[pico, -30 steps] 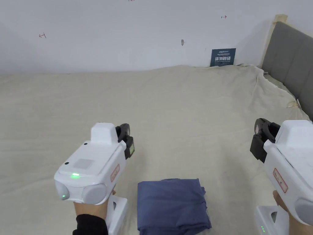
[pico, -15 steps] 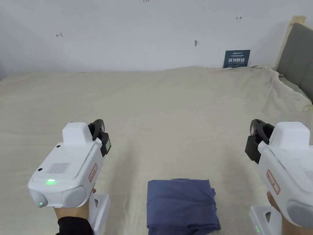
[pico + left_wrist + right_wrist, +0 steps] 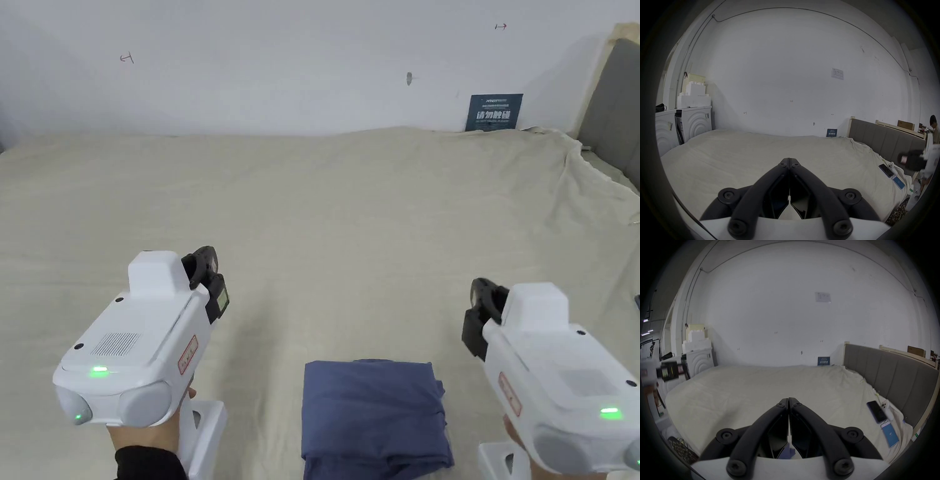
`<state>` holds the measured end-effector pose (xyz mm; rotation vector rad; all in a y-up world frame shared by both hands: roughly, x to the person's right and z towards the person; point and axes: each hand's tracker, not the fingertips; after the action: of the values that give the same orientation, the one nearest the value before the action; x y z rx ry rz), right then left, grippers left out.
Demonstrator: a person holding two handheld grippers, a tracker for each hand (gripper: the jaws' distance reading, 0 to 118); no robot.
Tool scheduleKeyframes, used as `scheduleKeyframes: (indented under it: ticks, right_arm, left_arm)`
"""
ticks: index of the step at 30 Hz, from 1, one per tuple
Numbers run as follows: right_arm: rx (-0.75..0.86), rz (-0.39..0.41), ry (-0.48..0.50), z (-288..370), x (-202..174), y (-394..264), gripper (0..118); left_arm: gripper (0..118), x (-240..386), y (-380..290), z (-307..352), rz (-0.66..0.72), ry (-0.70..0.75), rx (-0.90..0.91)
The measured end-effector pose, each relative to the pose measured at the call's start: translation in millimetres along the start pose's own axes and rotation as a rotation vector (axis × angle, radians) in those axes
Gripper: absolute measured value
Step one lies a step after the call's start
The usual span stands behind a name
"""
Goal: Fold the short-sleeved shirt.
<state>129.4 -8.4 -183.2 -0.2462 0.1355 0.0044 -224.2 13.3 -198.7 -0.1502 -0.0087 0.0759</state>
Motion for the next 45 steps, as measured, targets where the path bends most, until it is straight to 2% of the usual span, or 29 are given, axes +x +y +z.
scheduleKeyframes:
  ticks: [13,20,24,27,28,29,32,34,40,43,45]
  right_arm:
    - [-0.305,0.048,0.083,-84.3,-25.8,-121.2,0]
    - [-0.434,0.009,0.090,-105.6,-30.0,-171.0,0]
    - [-0.405,-0.006,0.089,-99.7,-30.2,-180.6,0]
    - [-0.408,0.027,0.091,-102.4,-32.1,-182.6,0]
    - [-0.402,0.038,0.092,-99.9,-33.0,-182.4,0]
    - [-0.401,0.042,0.093,-99.3,-32.9,-182.7,0]
    - [-0.403,0.033,0.095,-97.1,-31.8,-183.6,0]
    - [-0.403,0.031,0.097,-96.9,-31.1,-184.1,0]
    - [-0.406,0.008,0.093,-95.1,-30.8,-183.1,0]
    - [-0.409,0.024,0.100,-95.5,-30.9,-182.4,0]
    - [-0.410,0.030,0.105,-95.5,-30.2,-182.2,0]
  left_arm:
    - [0,-14.6,-26.1,-9.2,0.040,-0.010,-0.111]
    - [0,-14.1,-53.3,-20.2,0.079,-0.056,-0.230]
    - [5,-8.3,-69.3,-28.7,0.116,-0.106,-0.328]
    - [10,-3.6,-85.0,-41.3,0.194,-0.152,-0.457]
    - [16,-1.9,-91.7,-47.0,0.229,-0.175,-0.515]
    - [29,-0.4,-99.9,-53.4,0.267,-0.189,-0.574]
    - [77,4.9,-123.1,-69.4,0.351,-0.241,-0.755]
    - [93,8.1,-137.6,-78.6,0.377,-0.285,-0.829]
    - [94,7.7,-170.9,-111.9,0.436,-0.359,-0.969]
    - [93,5.8,-179.5,-128.4,0.483,-0.403,-1.016]
    - [87,4.9,-183.9,-137.3,0.511,-0.437,-1.023]
